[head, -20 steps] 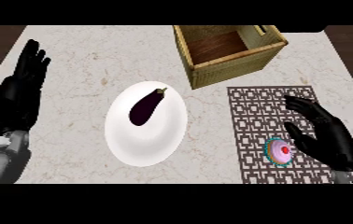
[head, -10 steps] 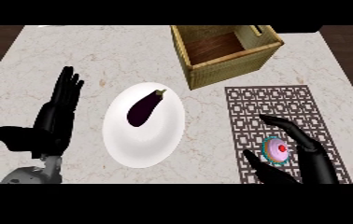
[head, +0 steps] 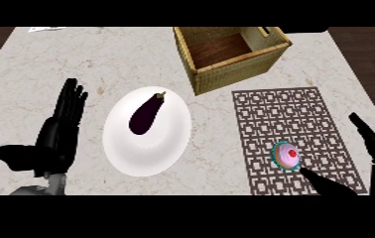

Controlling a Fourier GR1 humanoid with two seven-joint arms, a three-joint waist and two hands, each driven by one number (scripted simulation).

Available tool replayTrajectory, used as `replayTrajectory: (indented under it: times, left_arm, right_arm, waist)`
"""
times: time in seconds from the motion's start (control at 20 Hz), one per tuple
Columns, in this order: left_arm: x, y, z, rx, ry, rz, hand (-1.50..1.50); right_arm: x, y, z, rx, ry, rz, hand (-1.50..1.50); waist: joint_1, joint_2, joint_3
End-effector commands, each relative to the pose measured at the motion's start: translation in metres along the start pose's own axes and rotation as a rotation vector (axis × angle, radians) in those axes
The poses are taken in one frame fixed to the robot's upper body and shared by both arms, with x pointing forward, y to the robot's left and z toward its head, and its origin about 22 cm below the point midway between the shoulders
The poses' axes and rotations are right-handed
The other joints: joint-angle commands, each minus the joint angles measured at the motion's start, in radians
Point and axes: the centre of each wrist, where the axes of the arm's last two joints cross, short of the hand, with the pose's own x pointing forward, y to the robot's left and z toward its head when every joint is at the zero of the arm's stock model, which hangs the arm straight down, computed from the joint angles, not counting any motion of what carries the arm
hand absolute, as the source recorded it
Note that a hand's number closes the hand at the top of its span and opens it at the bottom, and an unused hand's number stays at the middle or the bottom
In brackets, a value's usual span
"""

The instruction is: Pick the cupcake from the placemat and place it in the basket

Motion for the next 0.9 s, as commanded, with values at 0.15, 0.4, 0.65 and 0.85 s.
replayTrajectory:
  times: [0.15,0.4,0.65,0.85]
  left_arm:
    - [-0.002,-0.006,0.004,-0.007,-0.002,-0.002,0.0]
    - [-0.003,-0.011,0.007,-0.039,-0.004,0.012,0.0]
    - [0.006,-0.017,0.005,-0.077,-0.026,0.036,0.0]
    - [-0.001,-0.016,-0.001,-0.069,-0.027,0.027,0.0]
  right_arm:
    - [0.018,-0.049,-0.002,0.17,0.158,0.361,-1.5]
    - [0.086,-0.07,0.015,0.332,0.233,0.412,-1.5]
    - [0.14,-0.092,0.027,0.352,0.311,0.444,-1.5]
    - [0.148,-0.094,0.021,0.334,0.353,0.541,-1.5]
  waist:
    - [0.004,0.005,-0.004]
    - [0.037,0.006,0.006]
    - [0.072,0.012,0.012]
    - [0.063,0.013,0.013]
